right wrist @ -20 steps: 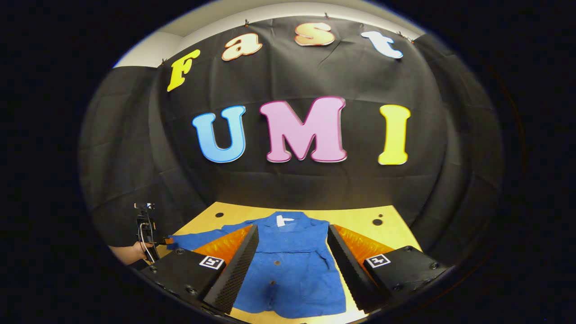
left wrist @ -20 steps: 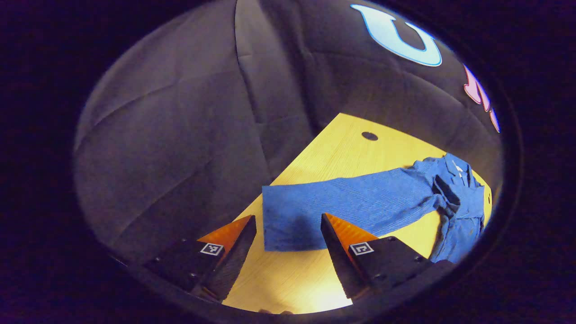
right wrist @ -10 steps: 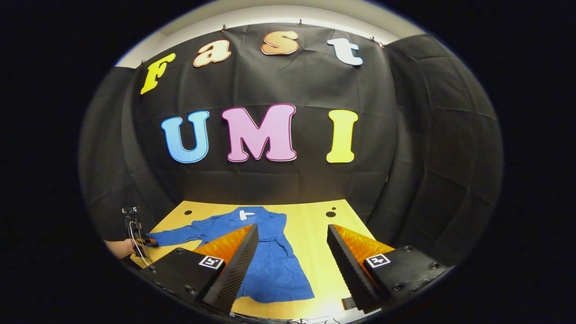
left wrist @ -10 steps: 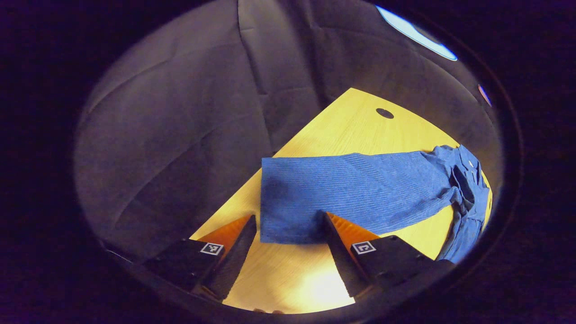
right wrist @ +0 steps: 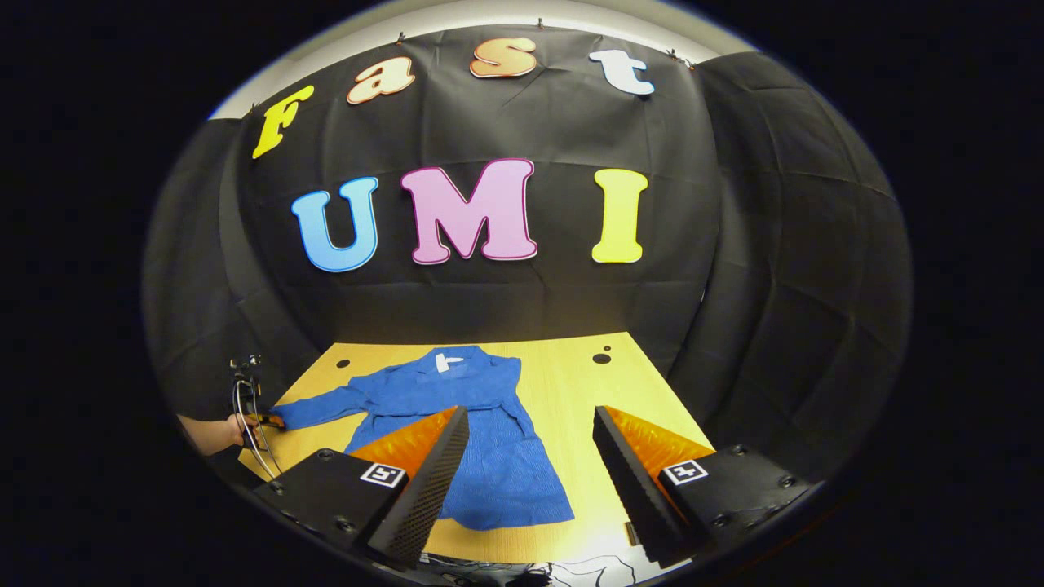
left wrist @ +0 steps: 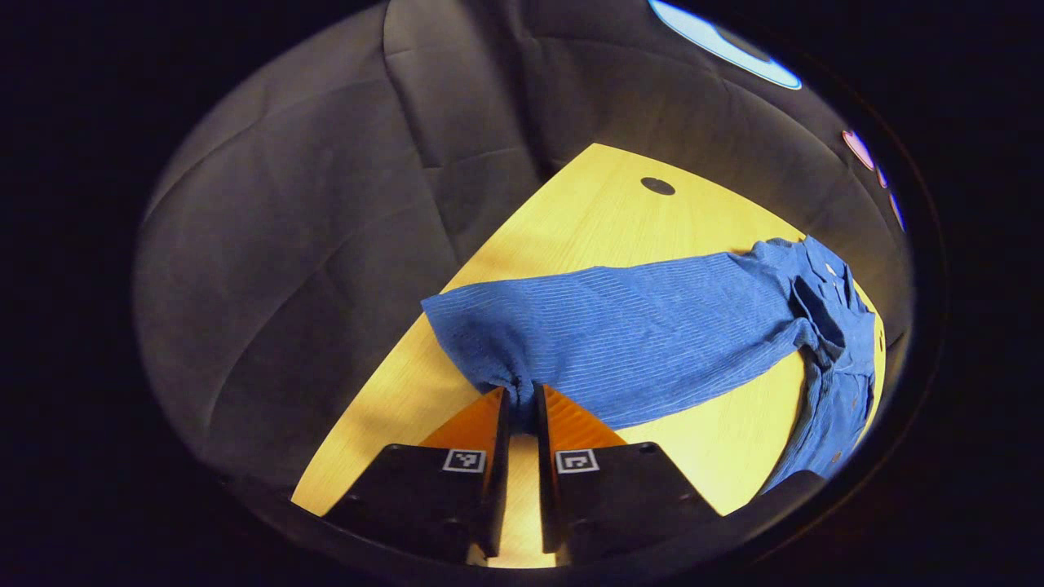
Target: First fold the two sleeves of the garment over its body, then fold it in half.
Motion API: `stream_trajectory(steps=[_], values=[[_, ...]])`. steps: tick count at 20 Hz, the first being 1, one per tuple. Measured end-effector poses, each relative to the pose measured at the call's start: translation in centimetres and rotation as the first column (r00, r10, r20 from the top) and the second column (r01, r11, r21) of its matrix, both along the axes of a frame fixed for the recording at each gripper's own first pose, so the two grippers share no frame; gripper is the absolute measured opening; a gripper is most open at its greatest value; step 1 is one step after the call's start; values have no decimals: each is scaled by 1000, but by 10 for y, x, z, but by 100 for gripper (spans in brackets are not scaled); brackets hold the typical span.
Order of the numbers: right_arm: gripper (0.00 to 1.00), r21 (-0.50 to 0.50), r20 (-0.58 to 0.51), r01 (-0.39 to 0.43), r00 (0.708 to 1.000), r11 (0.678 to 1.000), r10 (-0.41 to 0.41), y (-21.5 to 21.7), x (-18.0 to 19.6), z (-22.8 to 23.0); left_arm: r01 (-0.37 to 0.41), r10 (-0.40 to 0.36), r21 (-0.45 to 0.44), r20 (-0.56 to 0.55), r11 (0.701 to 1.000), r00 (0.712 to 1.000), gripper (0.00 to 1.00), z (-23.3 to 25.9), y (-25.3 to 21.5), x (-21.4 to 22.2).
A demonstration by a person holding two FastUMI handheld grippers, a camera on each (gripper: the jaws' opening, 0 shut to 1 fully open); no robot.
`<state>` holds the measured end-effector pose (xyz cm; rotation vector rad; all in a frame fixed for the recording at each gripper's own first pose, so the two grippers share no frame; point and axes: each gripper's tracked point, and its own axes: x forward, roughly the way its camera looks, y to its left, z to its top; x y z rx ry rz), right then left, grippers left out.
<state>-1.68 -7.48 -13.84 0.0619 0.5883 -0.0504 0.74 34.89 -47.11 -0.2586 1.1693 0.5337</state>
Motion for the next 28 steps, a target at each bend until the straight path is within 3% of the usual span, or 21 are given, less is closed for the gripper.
stream_trajectory(steps=[4, 7, 12, 17, 22, 25, 28], values=[[98, 31, -23, 15, 1000, 999, -14, -5, -3, -9, -11, 11, -18, 20, 1000, 1000, 2, 1, -2, 1], [98, 32, -16, 34, 999, 999, -34, -19, -3, -8, -18, 18, -12, 20, 1000, 1000, 0, 7, -6, 1], [98, 43, -12, 65, 998, 997, -64, -47, 2, -12, 52, -46, -28, 189, 998, 981, 0, 73, -53, 61], [98, 59, -3, 70, 998, 996, -69, -67, 8, -18, 210, -181, -58, 325, 976, 928, 0, 122, -161, 140], [98, 46, 8, 85, 996, 995, -85, -103, 9, -20, 411, -325, -119, 434, 904, 840, 0, 160, -311, 202], [98, 42, -5, 129, 992, 991, -129, -132, 7, -31, 470, -351, -157, 476, 868, 807, 0, 154, -403, 237], [98, 59, -24, 158, 987, 986, -157, -154, 3, -38, 501, -341, -236, 495, 833, 799, 0, 144, -479, 253]])
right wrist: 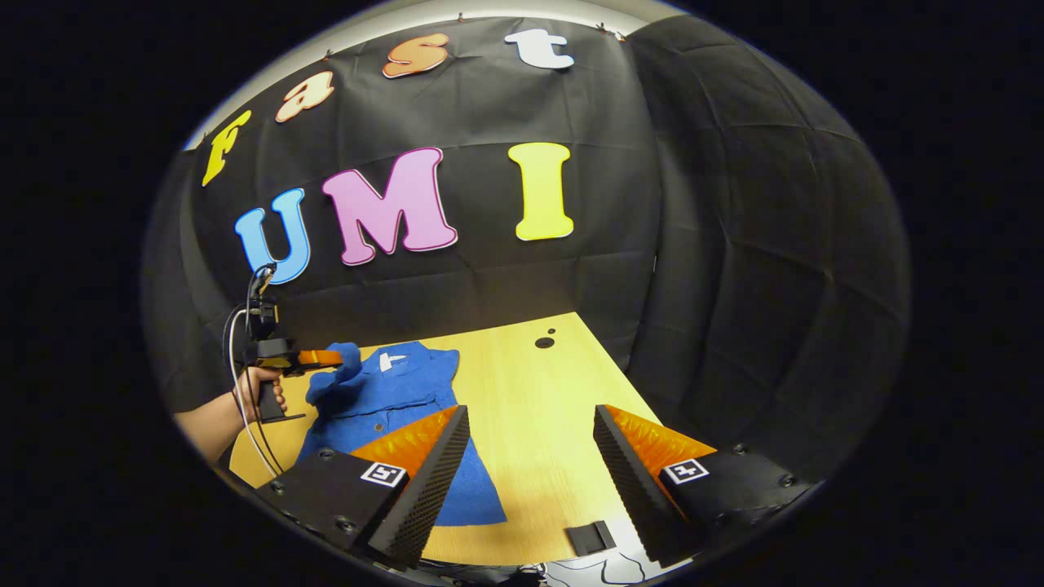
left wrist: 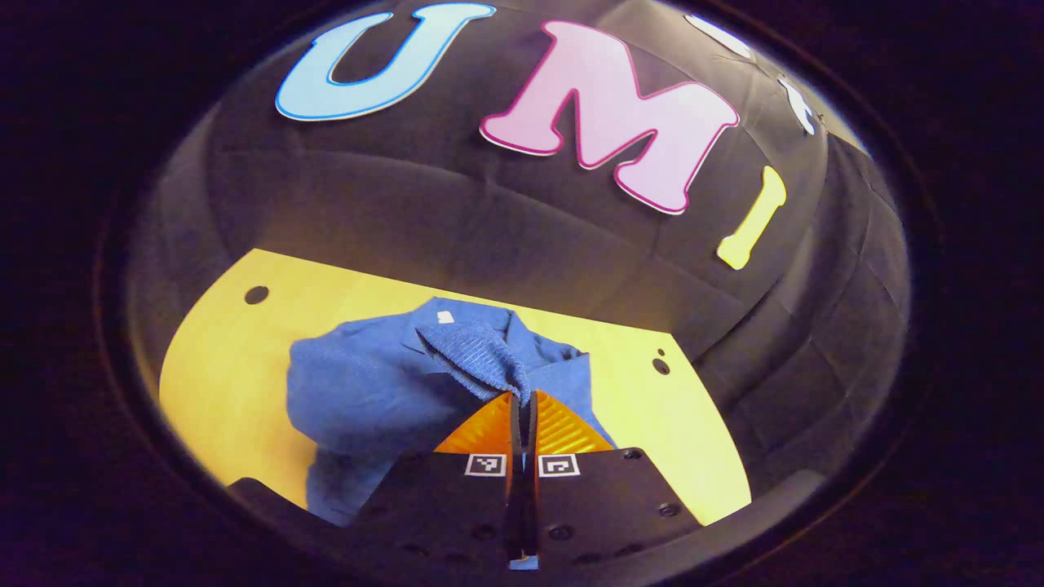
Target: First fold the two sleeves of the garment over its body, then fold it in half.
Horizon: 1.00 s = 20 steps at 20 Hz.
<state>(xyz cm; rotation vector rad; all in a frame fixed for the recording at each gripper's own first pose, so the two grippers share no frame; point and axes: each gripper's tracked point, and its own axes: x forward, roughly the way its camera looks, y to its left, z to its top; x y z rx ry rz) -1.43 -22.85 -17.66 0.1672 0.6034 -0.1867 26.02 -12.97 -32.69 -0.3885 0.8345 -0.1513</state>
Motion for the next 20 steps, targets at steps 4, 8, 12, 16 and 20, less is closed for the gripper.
stream_trajectory(steps=[4, 8, 12, 16, 20], values=[[98, -17, -19, 12, 1000, 1000, -13, -29, -7, -7, 33, -32, -44, 11, 998, 999, 6, -5, -56, 22], [98, -8, -17, 18, 1000, 1000, -18, -49, -6, -10, 10, -8, -70, 28, 998, 1000, 72, -9, -69, 22], [98, 27, 15, 17, 1000, 999, -18, -44, -4, -4, -41, 41, -22, 33, 999, 999, 85, -4, -41, -5], [98, 31, 23, -28, 999, 999, 27, -28, -3, -12, -72, 71, 32, 15, 997, 997, 85, 12, 11, -87], [98, 74, 4, -73, 997, 995, 72, 1, -1, -39, -81, 95, 152, -86, 985, 992, 85, 3, 73, -204]])
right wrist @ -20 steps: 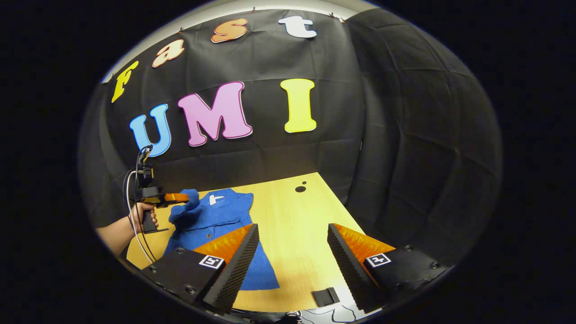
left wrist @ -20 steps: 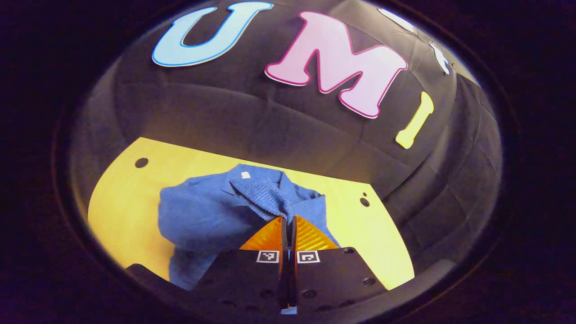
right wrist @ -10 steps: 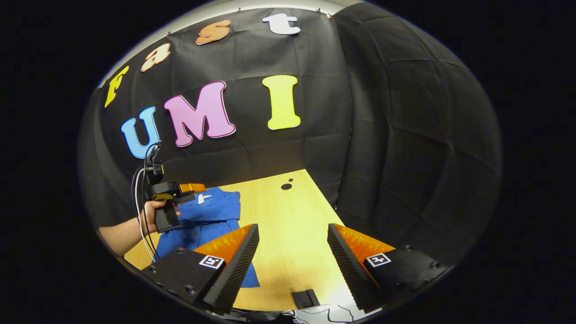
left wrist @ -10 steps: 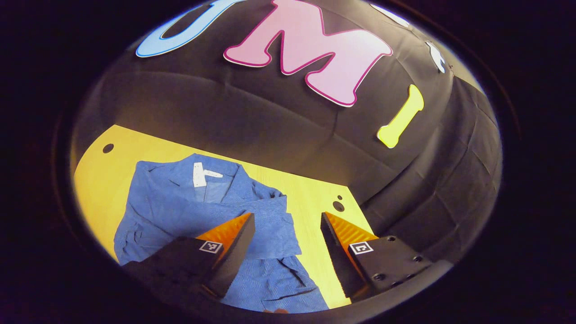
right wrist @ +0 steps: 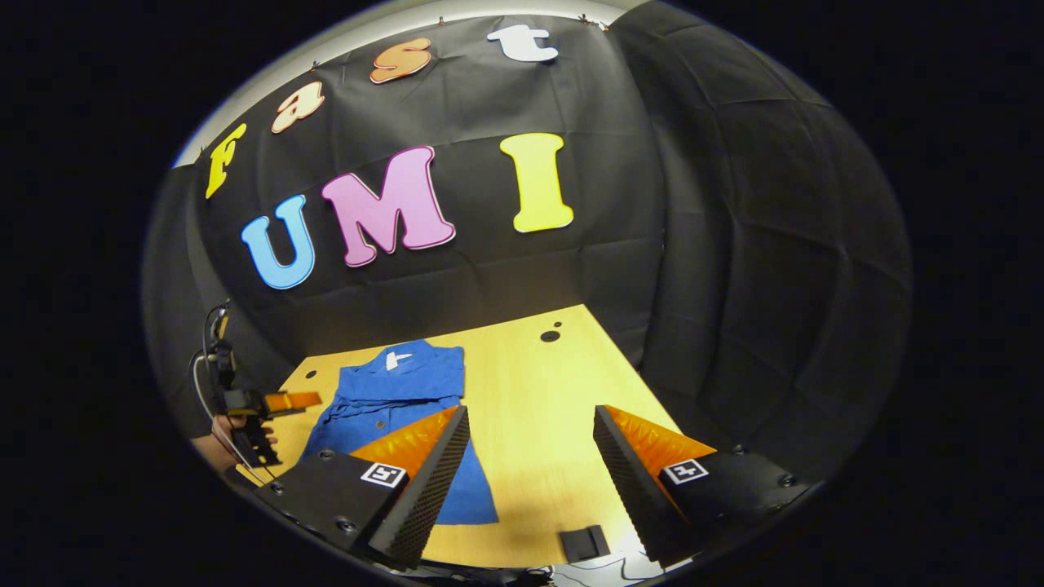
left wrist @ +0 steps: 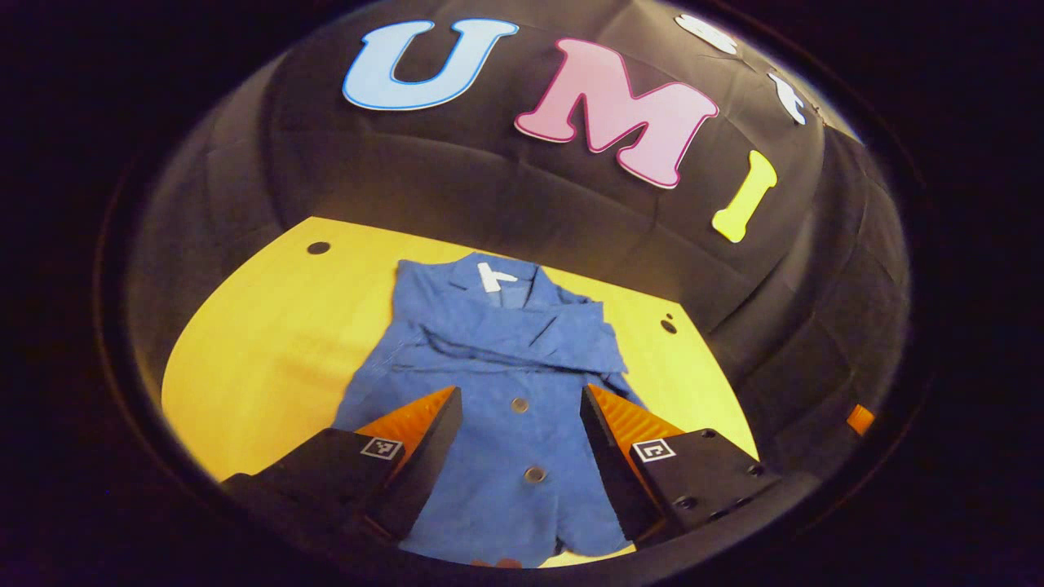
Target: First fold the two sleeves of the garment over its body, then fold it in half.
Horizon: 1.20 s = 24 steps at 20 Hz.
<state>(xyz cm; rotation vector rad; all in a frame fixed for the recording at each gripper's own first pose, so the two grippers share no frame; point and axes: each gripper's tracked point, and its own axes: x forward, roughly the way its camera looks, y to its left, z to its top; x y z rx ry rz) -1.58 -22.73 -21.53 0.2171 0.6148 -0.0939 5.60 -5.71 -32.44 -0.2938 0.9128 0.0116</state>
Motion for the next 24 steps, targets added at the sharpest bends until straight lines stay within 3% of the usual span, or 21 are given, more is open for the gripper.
stream_trajectory(steps=[4, 7, 9, 16, 17, 20, 21, 22, 23, 24], values=[[98, 7, -79, -80, 994, 997, 80, 38, 5, -45, -40, 54, 97, -141, 994, 989, 85, -21, 54, -102], [98, -8, -193, -130, 973, 992, 126, 60, 2, -101, -100, 133, 146, -236, 984, 963, 85, -45, 89, -148], [98, -7, -287, -156, 947, 988, 148, 71, -7, -141, -97, 148, 180, -298, 979, 943, 85, -63, 105, -165], [100, -53, -519, -201, 843, 978, 145, 100, -36, -247, 11, 77, 203, -422, 979, 903, 84, -103, 119, -173], [100, -67, -536, -213, 832, 975, 145, 100, -38, -252, 10, 77, 209, -403, 978, 912, 84, -99, 120, -166], [99, -62, -570, -233, 806, 971, 157, 105, -48, -266, 22, 59, 191, -412, 981, 909, 80, -102, 115, -165], [99, -44, -596, -225, 788, 973, 155, 110, -53, -269, 35, 48, 192, -414, 981, 909, 72, -104, 113, -162], [99, -51, -551, -201, 823, 978, 140, 113, -40, -270, 46, 33, 178, -417, 983, 908, 77, -105, 110, -162], [98, -44, -589, -214, 795, 976, 148, 114, -45, -274, 56, 24, 181, -414, 982, 910, 61, -105, 111, -162], [98, -48, -597, -230, 787, 972, 157, 111, -51, -270, 65, 16, 184, -406, 981, 914, 58, -105, 111, -161]])
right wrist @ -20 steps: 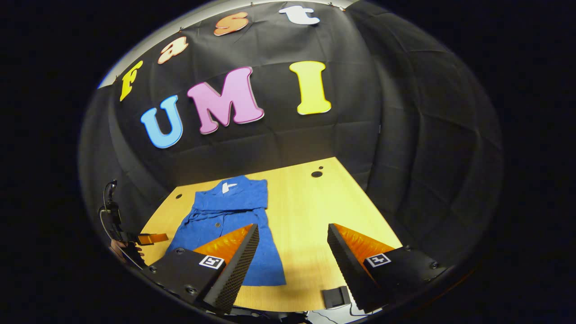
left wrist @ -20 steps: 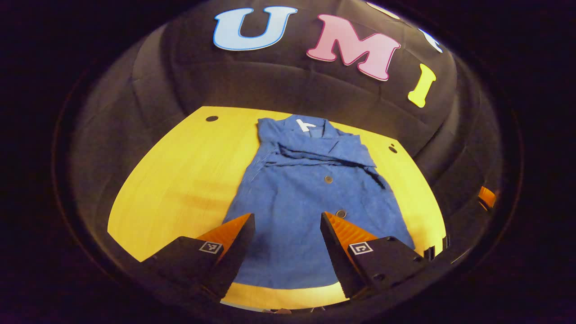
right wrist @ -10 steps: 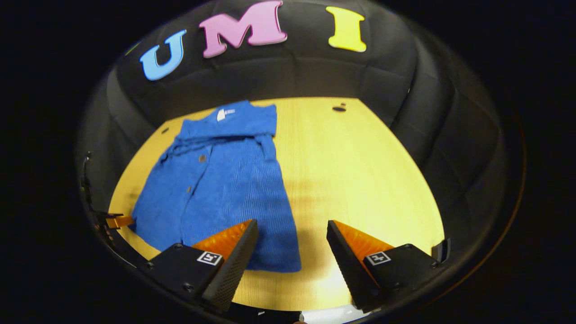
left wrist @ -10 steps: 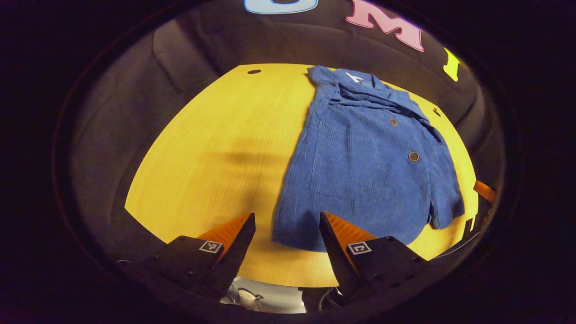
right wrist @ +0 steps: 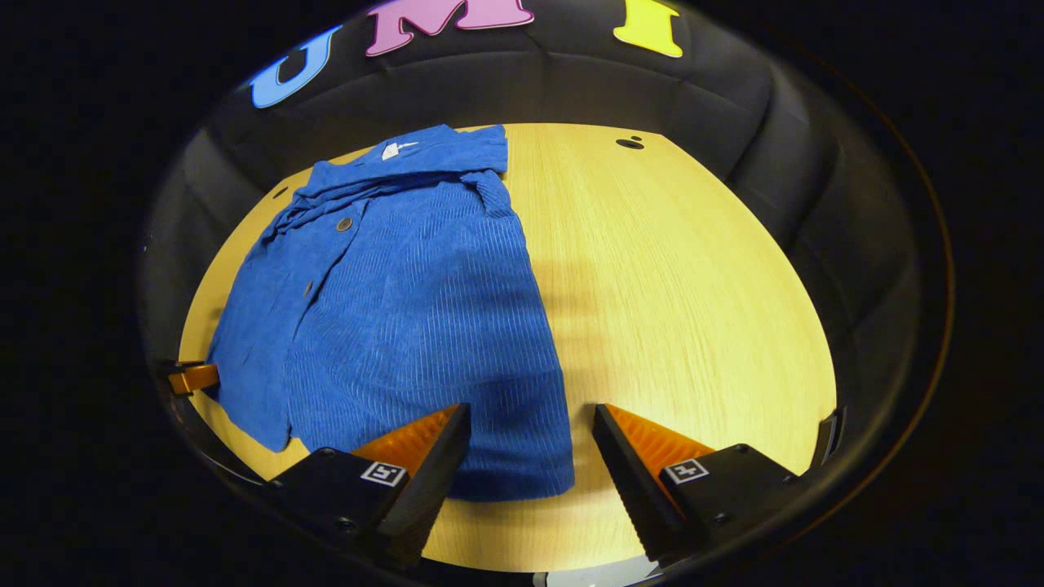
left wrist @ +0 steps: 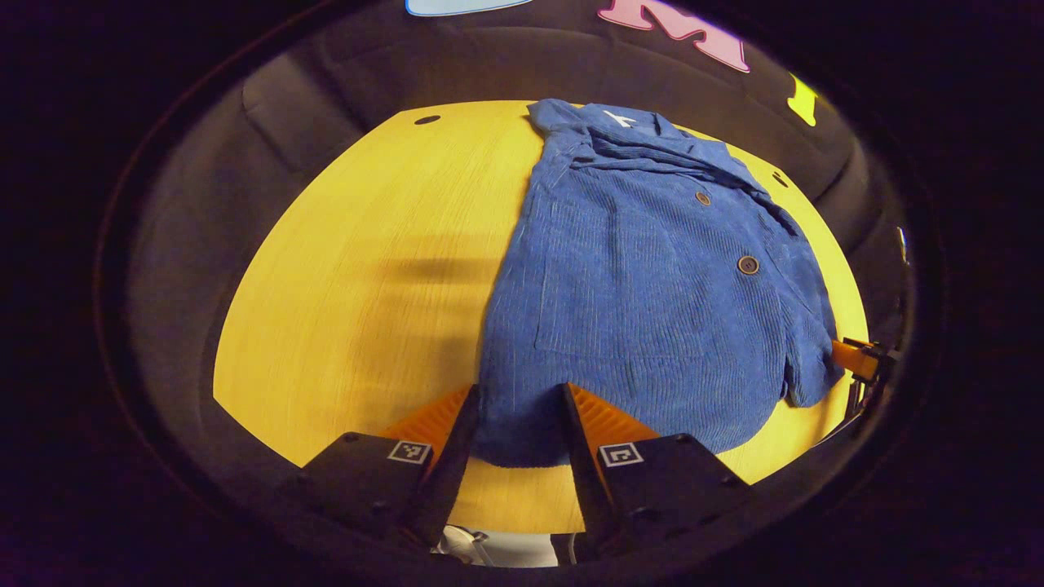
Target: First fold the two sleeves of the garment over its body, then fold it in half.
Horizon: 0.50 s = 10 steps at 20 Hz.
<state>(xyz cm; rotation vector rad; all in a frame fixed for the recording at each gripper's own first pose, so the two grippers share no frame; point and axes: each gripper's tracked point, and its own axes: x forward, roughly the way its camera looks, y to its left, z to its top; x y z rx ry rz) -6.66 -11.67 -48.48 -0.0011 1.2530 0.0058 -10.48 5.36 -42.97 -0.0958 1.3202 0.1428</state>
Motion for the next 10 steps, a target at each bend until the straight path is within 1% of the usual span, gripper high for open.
stream_trajectory(steps=[1, 2, 3, 4, 5, 6, 7, 8, 9, 10], values=[[100, 12, 10, -5, 1000, 1000, 4, 3, 2, 1, 7, -7, -15, 6, 1000, 1000, 58, 0, -3, 0], [91, 11, 2, -12, 1000, 1000, 12, 5, 1, 0, -13, 14, -21, 16, 1000, 1000, 58, 0, -7, 1], [78, 14, 8, -16, 1000, 1000, 16, 10, 3, 0, -35, 35, -30, 18, 999, 999, 31, 0, -10, -2], [73, 24, 7, -14, 1000, 1000, 14, 16, 0, -1, -31, 33, -43, 27, 999, 999, 25, -1, -15, -1], [51, 26, 14, -17, 1000, 1000, 17, 22, 0, 3, -15, 17, -55, 28, 998, 999, 26, 0, -19, -5], [29, 15, 17, -19, 1000, 1000, 19, 24, -1, 1, 4, -2, -70, 27, 998, 1000, 23, 0, -23, -7], [10, 4, 27, -24, 999, 1000, 24, 24, 0, -1, 26, -24, -67, 26, 997, 999, 23, 1, -24, -7], [8, 0, 29, -33, 999, 999, 33, 24, -1, 2, 6, -5, -61, 26, 998, 1000, 23, -1, -23, -8], [7, 11, 27, -34, 999, 999, 33, 25, -1, 2, 20, -18, -59, 27, 998, 999, 2, 2, -24, -9], [5, 37, 15, -23, 1000, 999, 22, 25, -1, 2, 30, -29, -57, 25, 998, 999, 2, 1, -24, -9]])
